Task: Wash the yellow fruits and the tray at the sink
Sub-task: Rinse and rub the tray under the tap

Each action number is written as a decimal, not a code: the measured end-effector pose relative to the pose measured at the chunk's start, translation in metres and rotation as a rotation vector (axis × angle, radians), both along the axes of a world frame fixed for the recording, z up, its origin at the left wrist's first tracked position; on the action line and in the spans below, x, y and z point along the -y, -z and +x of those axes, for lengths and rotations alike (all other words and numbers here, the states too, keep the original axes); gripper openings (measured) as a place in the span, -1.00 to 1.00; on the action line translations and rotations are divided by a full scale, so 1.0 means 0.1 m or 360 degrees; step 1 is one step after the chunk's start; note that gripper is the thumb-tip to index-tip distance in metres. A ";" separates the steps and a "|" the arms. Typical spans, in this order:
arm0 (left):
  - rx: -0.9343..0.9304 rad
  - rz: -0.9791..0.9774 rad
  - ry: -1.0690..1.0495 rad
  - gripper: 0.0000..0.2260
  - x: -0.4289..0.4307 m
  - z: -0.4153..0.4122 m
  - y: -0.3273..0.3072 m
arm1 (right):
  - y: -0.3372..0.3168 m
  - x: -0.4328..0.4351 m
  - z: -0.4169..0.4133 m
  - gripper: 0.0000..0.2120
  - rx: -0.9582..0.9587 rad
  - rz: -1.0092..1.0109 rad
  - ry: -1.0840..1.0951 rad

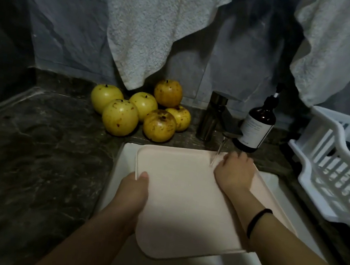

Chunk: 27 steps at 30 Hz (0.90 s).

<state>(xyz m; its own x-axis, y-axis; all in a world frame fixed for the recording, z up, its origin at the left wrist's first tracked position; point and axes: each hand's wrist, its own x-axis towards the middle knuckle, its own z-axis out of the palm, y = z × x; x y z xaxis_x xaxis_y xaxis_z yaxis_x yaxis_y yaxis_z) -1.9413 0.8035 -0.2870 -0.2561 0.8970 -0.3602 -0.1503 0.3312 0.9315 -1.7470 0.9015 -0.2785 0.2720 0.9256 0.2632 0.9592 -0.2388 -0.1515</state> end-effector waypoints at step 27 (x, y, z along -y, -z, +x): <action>-0.0043 0.0072 -0.0027 -0.65 0.02 0.05 -0.05 | 0.09 0.22 0.17 -0.26 -0.0194 -0.0402 0.0001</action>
